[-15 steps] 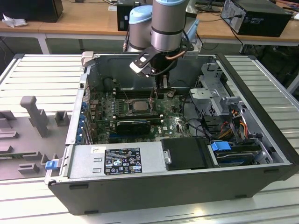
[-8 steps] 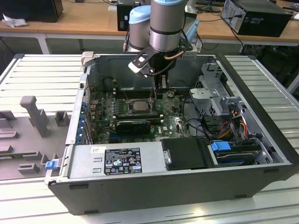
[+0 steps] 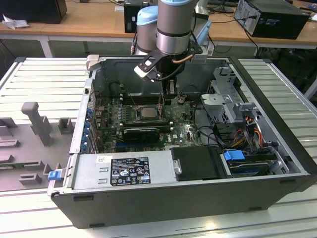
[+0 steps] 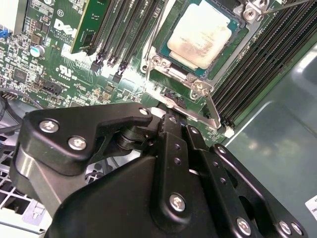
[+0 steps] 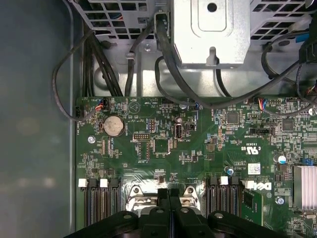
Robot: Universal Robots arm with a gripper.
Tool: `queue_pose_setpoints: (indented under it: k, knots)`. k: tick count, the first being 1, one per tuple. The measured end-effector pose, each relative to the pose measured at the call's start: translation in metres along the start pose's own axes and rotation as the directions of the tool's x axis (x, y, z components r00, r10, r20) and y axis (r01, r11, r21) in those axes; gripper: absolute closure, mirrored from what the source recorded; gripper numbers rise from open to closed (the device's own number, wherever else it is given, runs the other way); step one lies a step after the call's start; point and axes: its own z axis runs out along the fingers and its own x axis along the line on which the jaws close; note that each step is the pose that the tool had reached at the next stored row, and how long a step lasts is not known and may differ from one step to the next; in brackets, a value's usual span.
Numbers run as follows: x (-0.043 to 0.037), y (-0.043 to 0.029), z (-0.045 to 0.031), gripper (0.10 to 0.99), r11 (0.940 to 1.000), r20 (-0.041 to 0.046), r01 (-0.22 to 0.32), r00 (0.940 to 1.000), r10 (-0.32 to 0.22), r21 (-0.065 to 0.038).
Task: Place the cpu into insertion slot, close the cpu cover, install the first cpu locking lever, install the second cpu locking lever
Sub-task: 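Close the cpu cover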
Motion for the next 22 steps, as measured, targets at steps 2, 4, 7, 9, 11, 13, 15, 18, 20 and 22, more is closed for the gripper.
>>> queue_pose_setpoints:
  k: [2,4,7,9,11,13,15,18,20,22]
  knots:
    - [0.0000,-0.0006,0.0000,0.976,1.0000,0.0000,0.000,1.0000,0.000,0.000]
    - [0.0000,-0.0018,-0.0001,0.976,1.0000,0.0000,0.000,1.0000,0.000,0.000]
    - [-0.0001,-0.0057,-0.0002,0.976,1.0000,0.0000,0.000,1.0000,0.000,0.000]
    - [-0.0001,-0.0088,-0.0003,0.976,1.0000,0.0000,0.000,1.0000,0.000,0.000]
    - [-0.0001,-0.0097,-0.0002,0.976,1.0000,0.0000,0.000,1.0000,0.000,0.000]
    - [-0.0001,-0.0107,0.0006,0.976,1.0000,0.0000,0.000,1.0000,0.000,0.000]
    - [-0.0002,-0.0158,0.0010,0.976,1.0000,0.0004,0.000,1.0000,0.000,0.000]
    - [-0.0002,-0.0194,0.0012,0.976,1.0000,-0.0007,0.000,1.0000,0.000,0.000]
    - [-0.0003,-0.0207,0.0011,0.976,1.0000,-0.0011,0.000,1.0000,0.000,0.000]
    - [-0.0002,-0.0214,0.0012,0.976,1.0000,-0.0015,0.000,1.0000,0.000,0.000]
